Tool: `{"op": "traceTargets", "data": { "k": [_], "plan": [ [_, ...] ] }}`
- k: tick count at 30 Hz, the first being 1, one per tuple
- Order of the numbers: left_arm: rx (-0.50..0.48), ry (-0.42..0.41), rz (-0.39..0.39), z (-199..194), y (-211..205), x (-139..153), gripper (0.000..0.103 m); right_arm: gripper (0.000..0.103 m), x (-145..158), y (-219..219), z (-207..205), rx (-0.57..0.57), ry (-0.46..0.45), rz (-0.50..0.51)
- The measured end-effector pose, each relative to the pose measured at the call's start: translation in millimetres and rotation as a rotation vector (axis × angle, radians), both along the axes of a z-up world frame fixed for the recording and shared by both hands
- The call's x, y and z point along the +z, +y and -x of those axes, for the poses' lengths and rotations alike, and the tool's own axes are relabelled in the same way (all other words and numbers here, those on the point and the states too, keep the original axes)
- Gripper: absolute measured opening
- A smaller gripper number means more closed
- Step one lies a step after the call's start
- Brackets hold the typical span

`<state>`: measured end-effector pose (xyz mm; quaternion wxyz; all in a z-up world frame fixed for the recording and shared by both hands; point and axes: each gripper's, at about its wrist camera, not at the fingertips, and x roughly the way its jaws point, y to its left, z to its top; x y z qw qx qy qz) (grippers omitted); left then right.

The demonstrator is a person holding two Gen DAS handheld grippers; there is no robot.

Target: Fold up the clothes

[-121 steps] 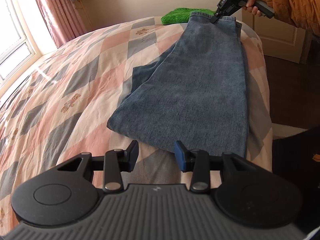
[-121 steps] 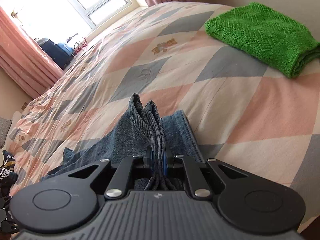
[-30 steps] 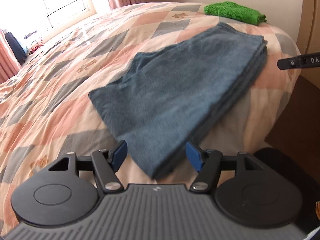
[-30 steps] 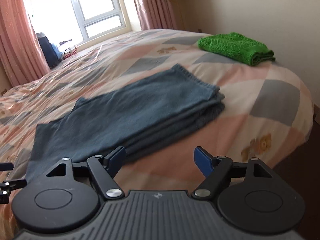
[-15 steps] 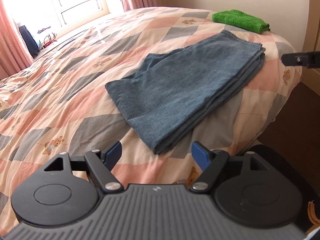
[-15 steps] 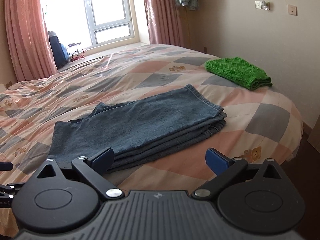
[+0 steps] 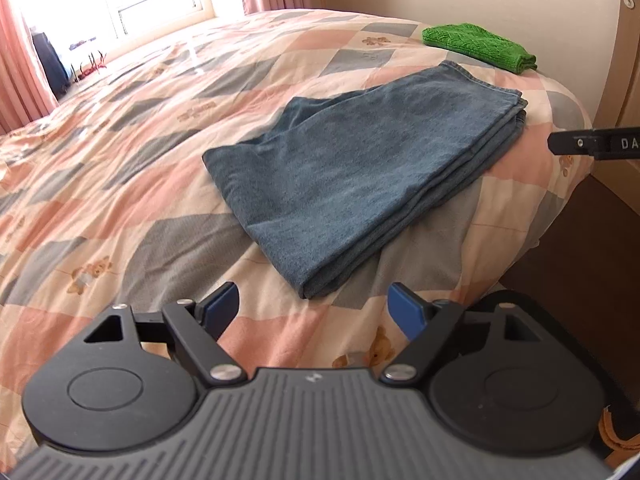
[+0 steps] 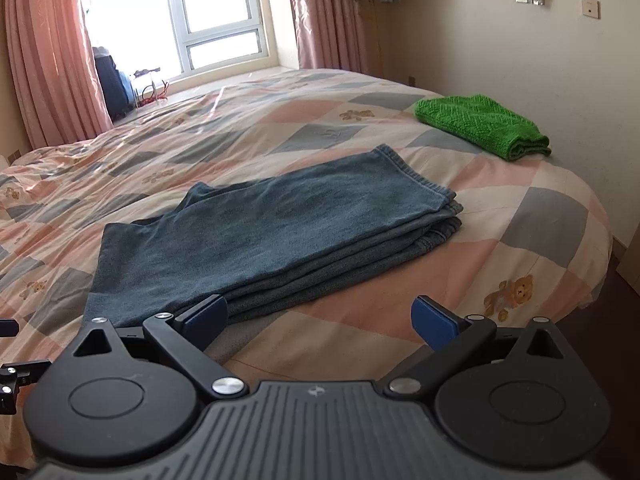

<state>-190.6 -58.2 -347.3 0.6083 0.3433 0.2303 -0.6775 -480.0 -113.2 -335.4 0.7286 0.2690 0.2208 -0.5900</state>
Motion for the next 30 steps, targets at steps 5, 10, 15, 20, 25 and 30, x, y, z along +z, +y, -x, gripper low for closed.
{"op": "traceTargets", "data": {
  "k": [5,10,15,20,25,30],
  "plan": [
    [0.020,0.095,-0.011,-21,-12,-6,0.080,0.101,-10,-10,-8,0.017,0.003,-0.029],
    [0.062,0.225,-0.025,-54,-37,-8,0.083,0.100,-18,-20,-19,0.032,0.002,-0.021],
    [0.149,0.447,-0.052,-99,-68,-17,0.083,0.096,-21,-13,-45,0.134,0.010,0.104],
    [0.230,0.678,-0.096,-142,-103,-32,0.083,0.087,-30,3,-104,0.373,0.114,0.195],
    [0.240,0.830,-0.156,-163,-131,-49,0.082,0.076,-46,20,-162,0.630,0.191,0.213],
    [0.204,0.868,-0.187,-168,-152,-58,0.082,0.076,-62,30,-203,0.773,0.253,0.243]
  ]
}}
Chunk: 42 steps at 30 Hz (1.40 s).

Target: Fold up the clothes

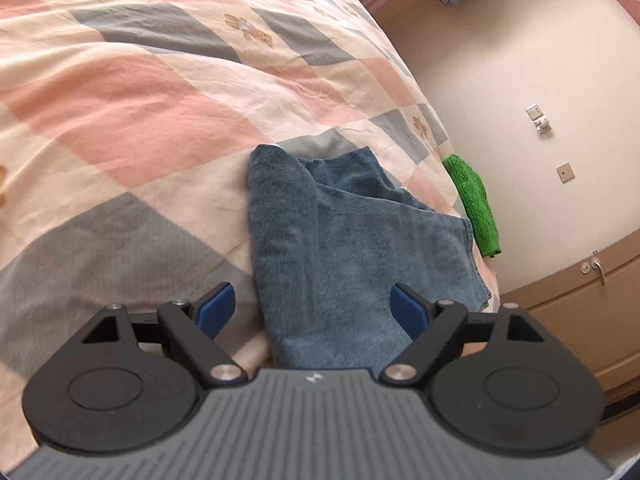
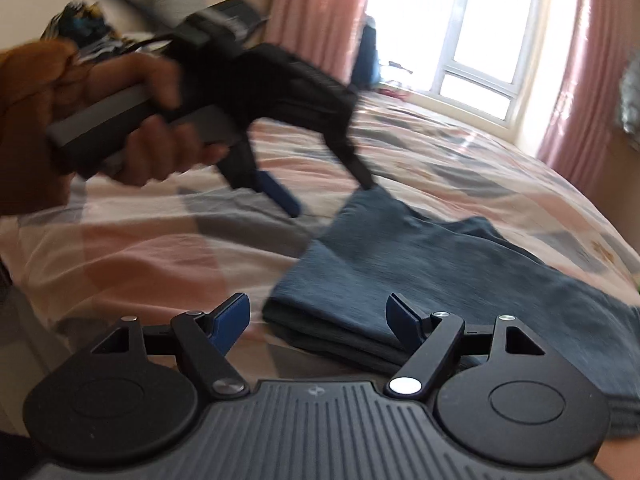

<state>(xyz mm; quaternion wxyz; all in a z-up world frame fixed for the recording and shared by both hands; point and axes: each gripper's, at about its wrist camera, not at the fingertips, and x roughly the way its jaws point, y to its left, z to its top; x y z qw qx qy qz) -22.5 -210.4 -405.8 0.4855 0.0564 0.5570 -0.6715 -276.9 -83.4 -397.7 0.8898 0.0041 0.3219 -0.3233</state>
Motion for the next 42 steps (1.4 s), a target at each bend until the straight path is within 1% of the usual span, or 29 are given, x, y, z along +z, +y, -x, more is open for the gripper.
{"op": "traceTargets", "data": {
  "k": [3,4,6,9,13,14,15,16,17,18,20,22,23,25,26,27,29,32,35,37,39,40,42],
  "plan": [
    [-0.017,0.017,-0.015,0,-14,-7,0.081,0.075,-16,2,-20,0.025,0.081,0.065],
    [-0.019,0.016,-0.018,0,-19,-10,0.081,0.071,-23,2,-25,0.030,0.111,0.088],
    [-0.021,0.021,-0.019,-1,-28,-15,0.075,0.063,-34,4,-35,0.016,0.173,0.147],
    [-0.012,0.060,-0.013,-3,-40,-25,0.064,0.061,-51,7,-50,-0.009,0.261,0.240],
    [-0.008,0.060,-0.001,0,-49,-36,0.060,0.061,-73,18,-65,0.000,0.345,0.368],
    [-0.003,0.057,0.002,1,-49,-39,0.054,0.059,-77,20,-68,0.004,0.361,0.400],
    [0.005,0.057,0.004,0,-48,-41,0.043,0.057,-80,21,-70,0.008,0.373,0.424],
    [0.015,0.058,0.002,-1,-47,-43,0.038,0.055,-84,22,-72,0.012,0.384,0.447],
    [0.026,0.061,-0.005,-3,-47,-46,0.028,0.053,-85,21,-73,0.012,0.392,0.463],
    [0.034,0.072,-0.012,-6,-46,-48,0.028,0.049,-85,19,-74,0.007,0.394,0.470],
    [0.044,0.103,-0.022,-11,-47,-51,0.022,0.045,-85,14,-75,-0.011,0.400,0.477],
    [0.051,0.096,-0.030,-10,-48,-49,0.019,0.036,-84,11,-74,-0.011,0.398,0.466],
    [0.054,0.086,-0.030,-9,-48,-46,0.016,0.033,-82,10,-72,-0.011,0.385,0.461],
    [0.059,0.066,-0.016,-5,-46,-35,0.012,0.018,-77,9,-66,-0.013,0.357,0.450],
    [0.062,0.062,-0.006,-3,-44,-29,0.011,0.015,-72,8,-64,-0.024,0.323,0.442],
    [0.067,0.064,0.006,-2,-42,-22,0.010,0.015,-63,7,-59,-0.030,0.287,0.426],
    [0.076,0.065,0.035,4,-39,-5,0.009,0.014,-40,0,-45,-0.055,0.203,0.355],
    [0.083,0.051,0.100,21,-36,26,0.008,0.014,-3,-18,-18,-0.100,0.038,0.225],
    [0.077,0.054,0.167,46,-40,57,0.008,0.014,30,-36,22,-0.143,-0.151,0.101],
    [0.059,0.039,0.206,69,-48,74,0.009,0.014,46,-51,51,-0.181,-0.243,0.054],
    [0.027,0.016,0.240,97,-62,88,0.011,0.014,57,-62,85,-0.230,-0.322,0.021],
    [0.010,0.012,0.250,112,-70,93,0.014,0.014,61,-71,100,-0.260,-0.351,0.005],
    [-0.017,0.033,0.256,141,-89,98,0.022,0.014,64,-88,133,-0.325,-0.413,-0.038]
  ]
}}
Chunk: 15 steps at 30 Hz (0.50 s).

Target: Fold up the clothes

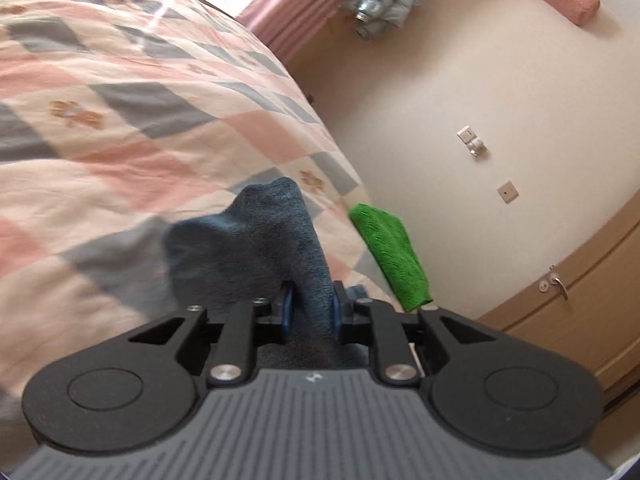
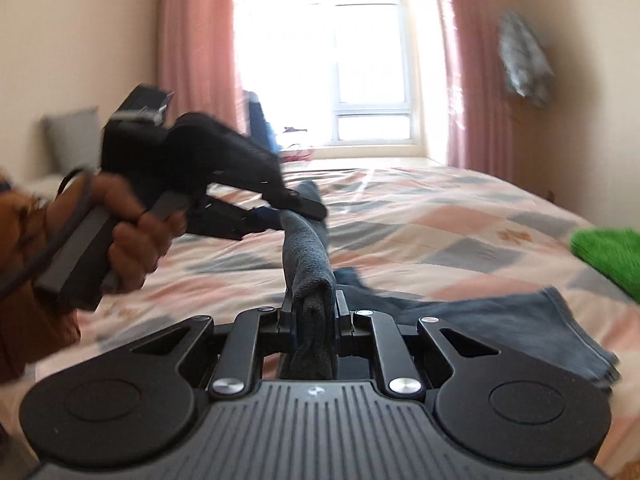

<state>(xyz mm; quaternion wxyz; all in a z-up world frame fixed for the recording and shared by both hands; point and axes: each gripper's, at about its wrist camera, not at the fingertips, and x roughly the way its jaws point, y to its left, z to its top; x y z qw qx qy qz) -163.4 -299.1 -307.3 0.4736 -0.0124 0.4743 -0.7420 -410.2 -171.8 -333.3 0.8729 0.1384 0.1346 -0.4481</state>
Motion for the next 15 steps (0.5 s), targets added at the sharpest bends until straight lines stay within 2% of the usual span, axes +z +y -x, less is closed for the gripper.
{"op": "traceTargets", "data": {
  "k": [4,7,10,11,12,13,15],
  "plan": [
    [-0.080,0.014,0.045,50,-25,6,0.023,0.013,-8,-35,81,-0.129,-0.138,-0.138],
    [-0.113,-0.053,0.100,75,-24,6,0.022,0.013,-42,-64,136,-0.235,-0.261,-0.294],
    [-0.149,-0.107,0.038,89,-30,-21,0.022,0.013,-89,-97,181,-0.358,-0.362,-0.471],
    [-0.155,-0.135,0.006,93,-33,-33,0.021,0.013,-104,-93,195,-0.363,-0.440,-0.522],
    [-0.154,-0.168,-0.022,96,-34,-45,0.020,0.013,-111,-94,205,-0.347,-0.515,-0.551],
    [-0.150,-0.192,-0.038,99,-34,-56,0.018,0.013,-110,-93,209,-0.335,-0.541,-0.563],
    [-0.128,-0.210,-0.039,101,-32,-67,0.018,0.014,-99,-89,210,-0.315,-0.527,-0.534]
  ]
}}
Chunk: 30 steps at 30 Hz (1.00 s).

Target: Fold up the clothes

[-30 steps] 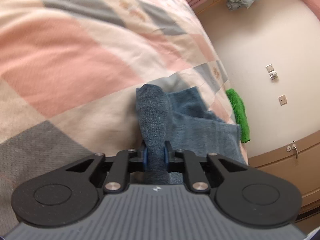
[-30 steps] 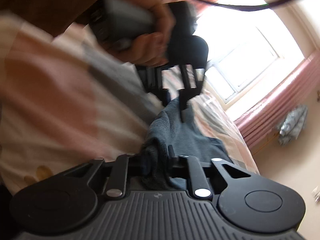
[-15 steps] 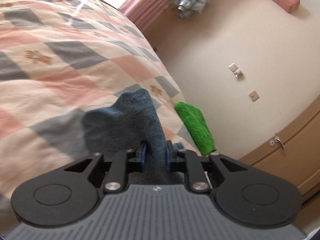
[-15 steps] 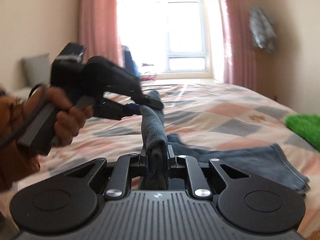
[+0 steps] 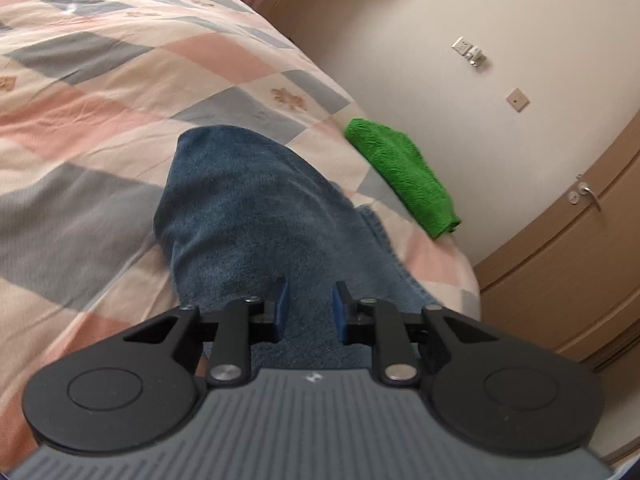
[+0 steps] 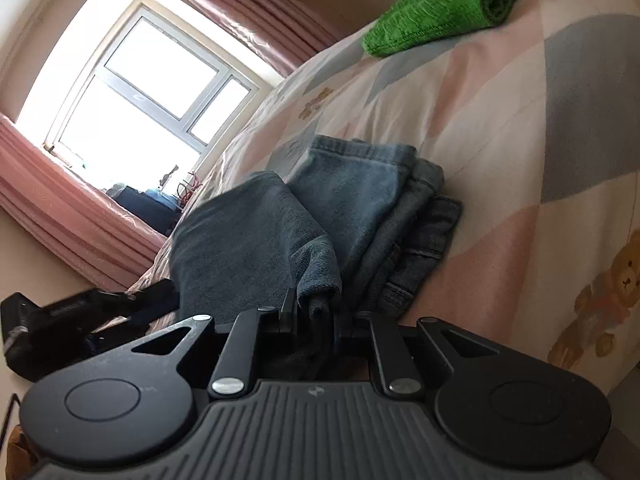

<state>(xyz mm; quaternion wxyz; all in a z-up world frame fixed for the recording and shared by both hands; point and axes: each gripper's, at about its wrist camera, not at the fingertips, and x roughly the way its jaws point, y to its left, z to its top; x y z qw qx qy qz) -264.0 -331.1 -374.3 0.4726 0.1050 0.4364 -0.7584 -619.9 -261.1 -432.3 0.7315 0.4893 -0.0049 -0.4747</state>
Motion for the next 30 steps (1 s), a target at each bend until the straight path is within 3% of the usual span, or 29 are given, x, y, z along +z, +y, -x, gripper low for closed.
{"op": "traceTargets", "data": {
  "k": [5,7,9,13,15,19,21,23,24,27,30],
  "plan": [
    [0.006,-0.007,0.045,7,-1,9,0.018,0.013,60,7,5,0.012,0.075,0.192],
    [-0.020,-0.031,0.068,18,-5,16,0.018,0.013,76,-2,16,-0.013,0.112,0.225],
    [-0.042,-0.049,0.058,29,-11,14,0.018,0.013,70,-16,31,-0.005,0.126,0.173],
    [-0.062,-0.070,0.021,42,-12,-1,0.017,0.013,22,-29,47,-0.038,0.091,0.041],
    [-0.067,-0.068,0.022,41,-10,-1,0.017,0.013,18,-24,51,-0.069,0.040,0.061],
    [-0.079,-0.094,0.014,43,-14,-4,0.016,0.012,28,-21,49,-0.082,0.088,0.097],
    [-0.086,-0.105,0.011,44,-15,-8,0.006,0.012,9,-28,52,-0.118,0.100,0.024],
    [-0.089,-0.119,0.021,43,-12,-6,0.006,0.013,-6,-32,52,-0.142,0.089,-0.005],
    [-0.087,-0.132,0.029,42,-11,-5,0.006,0.018,-8,-31,51,-0.150,0.088,-0.010],
    [-0.071,-0.180,0.065,34,-3,7,0.007,0.049,13,-32,38,-0.157,0.295,-0.016],
    [-0.058,-0.206,0.122,20,-2,20,0.007,0.052,49,-19,19,-0.207,0.535,0.095]
  ]
}}
